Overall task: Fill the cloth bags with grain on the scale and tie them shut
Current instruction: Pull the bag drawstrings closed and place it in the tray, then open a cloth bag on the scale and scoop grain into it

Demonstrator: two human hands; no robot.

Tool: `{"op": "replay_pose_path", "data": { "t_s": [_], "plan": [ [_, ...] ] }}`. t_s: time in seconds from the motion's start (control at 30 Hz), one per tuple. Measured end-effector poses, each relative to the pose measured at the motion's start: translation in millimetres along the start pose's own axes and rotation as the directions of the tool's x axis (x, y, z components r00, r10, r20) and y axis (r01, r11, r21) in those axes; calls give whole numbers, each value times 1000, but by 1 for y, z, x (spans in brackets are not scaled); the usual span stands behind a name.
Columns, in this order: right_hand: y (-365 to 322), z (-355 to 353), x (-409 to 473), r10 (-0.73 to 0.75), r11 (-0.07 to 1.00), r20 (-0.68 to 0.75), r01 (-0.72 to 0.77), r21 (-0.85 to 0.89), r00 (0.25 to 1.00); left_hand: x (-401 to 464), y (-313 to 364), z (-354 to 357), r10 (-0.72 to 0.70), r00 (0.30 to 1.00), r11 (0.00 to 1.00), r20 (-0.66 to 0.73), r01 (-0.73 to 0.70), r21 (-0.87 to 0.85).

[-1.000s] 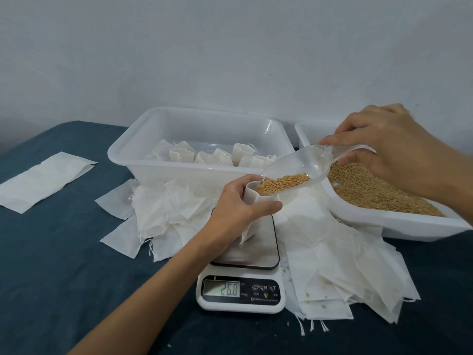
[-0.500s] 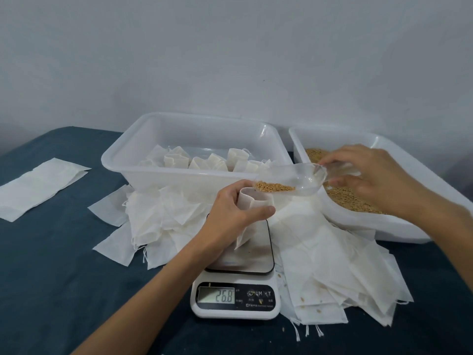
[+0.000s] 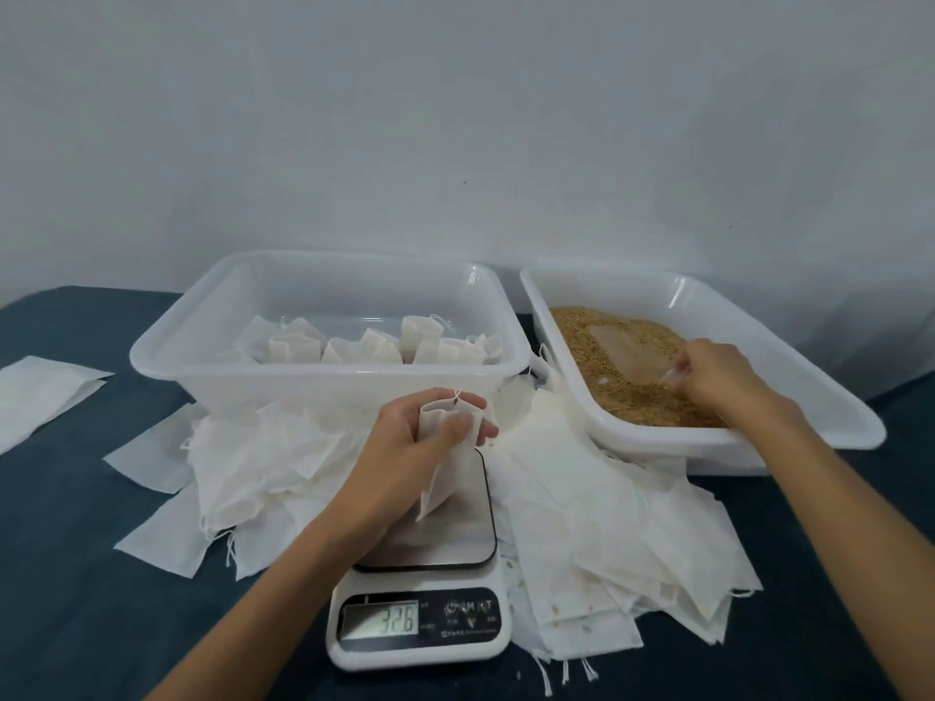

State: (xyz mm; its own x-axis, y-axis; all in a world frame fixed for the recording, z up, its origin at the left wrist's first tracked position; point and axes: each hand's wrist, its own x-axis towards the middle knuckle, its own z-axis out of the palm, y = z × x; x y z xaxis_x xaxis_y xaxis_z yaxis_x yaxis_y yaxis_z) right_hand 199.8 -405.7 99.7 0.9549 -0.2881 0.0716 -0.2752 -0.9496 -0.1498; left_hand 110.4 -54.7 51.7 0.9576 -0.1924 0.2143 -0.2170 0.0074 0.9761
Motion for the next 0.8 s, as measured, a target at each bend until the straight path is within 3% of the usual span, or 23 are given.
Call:
{"op": "replay_pose_path", "data": {
  "t_s": [0.13, 0.2, 0.27, 0.33, 0.43, 0.53, 0.63, 0.8],
  "plan": [
    [-10, -2, -3, 12, 989, 139, 8, -146, 990, 2, 1, 2, 25, 1000, 1000, -3, -25, 5],
    [-17, -5, -9, -15, 979, 95, 33, -201, 995, 8, 7, 0, 37, 999, 999, -27, -38, -9],
    [-29, -8, -17, -118, 986, -120, 102, -132, 986, 20, 17, -5, 62, 996, 998, -61, -63, -22],
    [-53, -10, -33, -220, 954, -387, 280, 107, 896, 40, 31, -12, 97, 990, 994, -104, -102, -40],
    [-102, -5, -72, -263, 752, -604, 552, 359, 752, 80, 49, -26, 95, 981, 994, -168, -101, -28],
    [-134, 14, -102, -297, 582, -574, 621, 525, 763, 116, 51, -39, 28, 986, 990, -164, -4, 141],
    [-142, 34, -112, -383, 544, -467, 603, 584, 797, 133, 35, -42, -38, 985, 930, -168, 96, 354],
    [-138, 52, -109, -415, 481, -401, 571, 665, 817, 138, 16, -41, -112, 972, 726, -207, 222, 651]
  ]
}}
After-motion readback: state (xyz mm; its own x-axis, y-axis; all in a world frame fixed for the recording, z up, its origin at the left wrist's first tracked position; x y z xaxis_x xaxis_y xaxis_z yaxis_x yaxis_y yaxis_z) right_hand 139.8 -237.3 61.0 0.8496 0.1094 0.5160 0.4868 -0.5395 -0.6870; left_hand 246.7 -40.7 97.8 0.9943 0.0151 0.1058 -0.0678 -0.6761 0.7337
